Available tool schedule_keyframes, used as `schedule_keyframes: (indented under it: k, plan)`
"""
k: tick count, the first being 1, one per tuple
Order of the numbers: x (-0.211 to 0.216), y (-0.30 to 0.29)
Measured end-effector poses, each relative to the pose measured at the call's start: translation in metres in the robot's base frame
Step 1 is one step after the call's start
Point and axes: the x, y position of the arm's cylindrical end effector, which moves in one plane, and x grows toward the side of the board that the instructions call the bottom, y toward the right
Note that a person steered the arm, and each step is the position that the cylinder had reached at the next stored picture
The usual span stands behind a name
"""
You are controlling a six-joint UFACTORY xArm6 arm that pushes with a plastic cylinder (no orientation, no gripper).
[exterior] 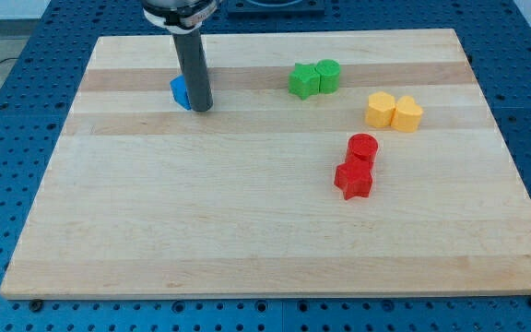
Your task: Move the blue cube into the blue triangle
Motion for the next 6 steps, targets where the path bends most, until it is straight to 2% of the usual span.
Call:
schedule_keyframes:
  k: [1,2,3,6]
  plan:
    - [0.002,-0.001]
    - [0.022,-0.012]
    - [0.027,-0.038]
    - [-0.01,-0.04]
